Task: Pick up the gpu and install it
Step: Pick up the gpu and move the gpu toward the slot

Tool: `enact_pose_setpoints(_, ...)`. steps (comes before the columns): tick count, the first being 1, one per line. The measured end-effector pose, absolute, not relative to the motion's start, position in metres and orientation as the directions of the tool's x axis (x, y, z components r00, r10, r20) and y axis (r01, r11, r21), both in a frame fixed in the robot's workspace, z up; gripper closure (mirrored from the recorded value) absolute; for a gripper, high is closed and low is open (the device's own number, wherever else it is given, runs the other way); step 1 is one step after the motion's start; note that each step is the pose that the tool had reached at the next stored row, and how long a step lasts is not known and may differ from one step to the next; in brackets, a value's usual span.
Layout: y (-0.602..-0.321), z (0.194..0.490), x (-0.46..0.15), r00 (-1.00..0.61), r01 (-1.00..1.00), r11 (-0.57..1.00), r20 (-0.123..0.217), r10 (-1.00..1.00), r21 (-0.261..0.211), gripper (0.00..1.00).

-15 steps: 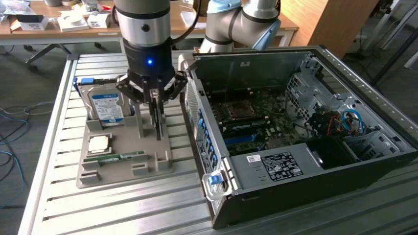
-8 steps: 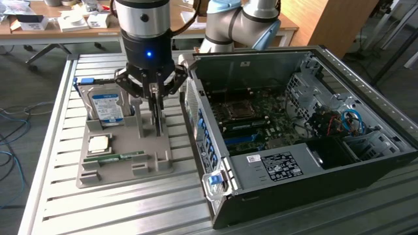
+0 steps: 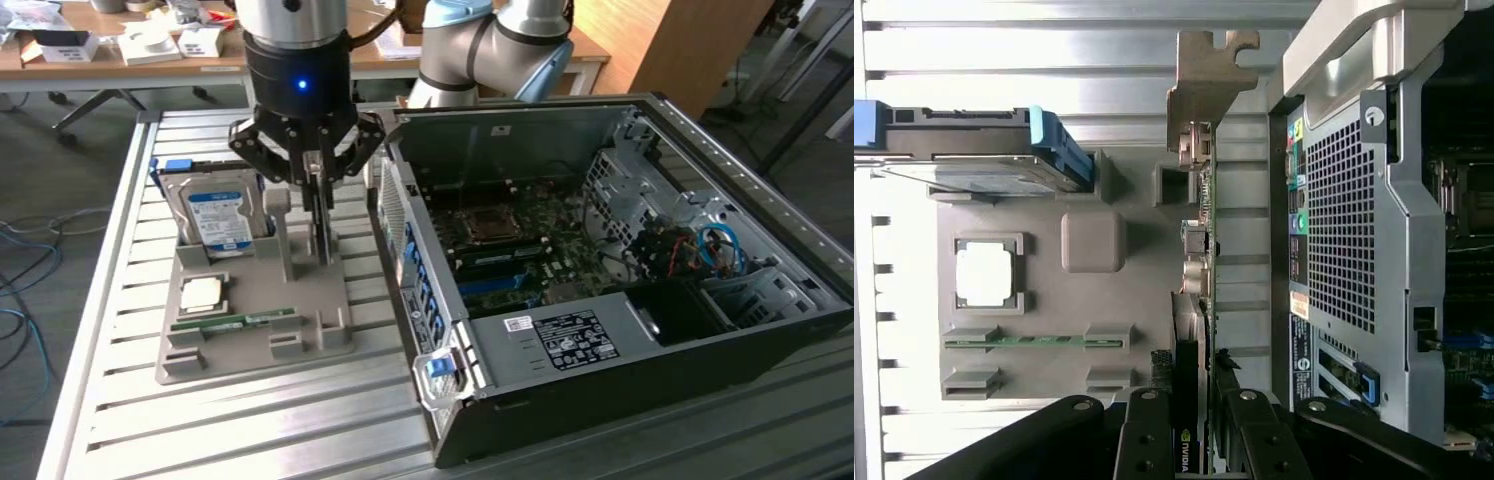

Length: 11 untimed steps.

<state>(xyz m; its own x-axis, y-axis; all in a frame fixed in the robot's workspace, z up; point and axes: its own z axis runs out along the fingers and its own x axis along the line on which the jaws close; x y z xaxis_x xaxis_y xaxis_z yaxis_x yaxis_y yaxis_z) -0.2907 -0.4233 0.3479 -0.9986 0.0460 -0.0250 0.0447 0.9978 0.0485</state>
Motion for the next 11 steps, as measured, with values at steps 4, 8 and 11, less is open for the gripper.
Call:
enact_pose_setpoints(4, -0.423, 0.357, -0.291, -0.999, 0.045, 0.998, -0.025, 0.046, 0.051, 0.74)
enact_pose_setpoints(8, -0.423, 0.367, -0.291, -0.999, 0.045, 0.998, -0.026, 0.046, 0.054, 0.74)
enact_pose_setpoints(11, -0.423, 0.374, -0.291, -0.999, 0.045, 0.998, -0.026, 0.046, 0.054, 0.74)
